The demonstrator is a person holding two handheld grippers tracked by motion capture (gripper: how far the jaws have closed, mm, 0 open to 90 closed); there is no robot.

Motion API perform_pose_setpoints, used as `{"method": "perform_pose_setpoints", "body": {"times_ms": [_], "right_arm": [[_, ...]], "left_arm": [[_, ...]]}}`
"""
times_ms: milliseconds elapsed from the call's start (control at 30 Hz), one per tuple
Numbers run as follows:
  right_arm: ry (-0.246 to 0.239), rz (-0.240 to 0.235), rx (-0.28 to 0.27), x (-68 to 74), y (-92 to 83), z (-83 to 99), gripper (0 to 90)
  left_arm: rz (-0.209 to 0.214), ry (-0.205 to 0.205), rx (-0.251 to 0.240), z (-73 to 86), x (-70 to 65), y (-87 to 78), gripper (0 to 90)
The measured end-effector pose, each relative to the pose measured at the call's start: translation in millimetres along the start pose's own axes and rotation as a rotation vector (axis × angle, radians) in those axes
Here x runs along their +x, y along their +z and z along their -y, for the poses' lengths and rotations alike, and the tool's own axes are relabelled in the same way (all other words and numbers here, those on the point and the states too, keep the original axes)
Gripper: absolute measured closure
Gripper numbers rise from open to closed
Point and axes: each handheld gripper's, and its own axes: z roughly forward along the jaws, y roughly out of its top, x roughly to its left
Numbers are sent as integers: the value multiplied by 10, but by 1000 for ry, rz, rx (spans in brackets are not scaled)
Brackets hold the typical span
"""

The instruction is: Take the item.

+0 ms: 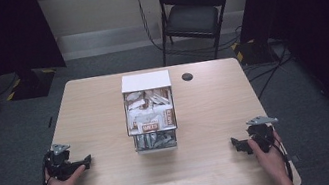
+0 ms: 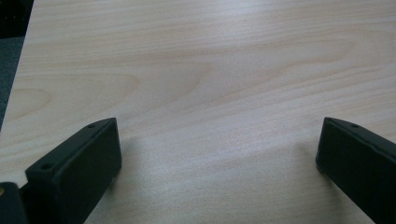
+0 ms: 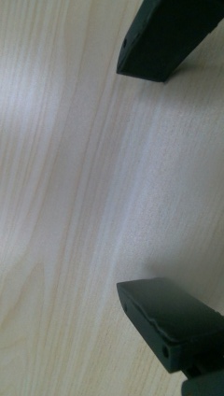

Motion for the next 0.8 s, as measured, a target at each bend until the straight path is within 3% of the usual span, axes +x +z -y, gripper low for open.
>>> {"method": "perform_pose_setpoints", "body": {"times_ms": [300,367,467,567,700,800], "right_arm": [[0,0,0,0,0,0,0],[0,0,0,0,0,0,0],[0,0,0,-1,0,-1,0],[-1,0,0,-1,1,-1,0],[-1,0,0,-1,1,-1,0],[-1,0,0,-1,1,-1,0]], "left_arm": [[0,0,-3,2,-1,-7,4],[0,-2,2,-3,-8,-22,26],[9,8,-4,-17,-33,-47,141],[11,6,11,-27,-63,-55,153],[34,16,23,-48,-79,-63,170],[59,0,20,-65,-79,-73,177]]}}
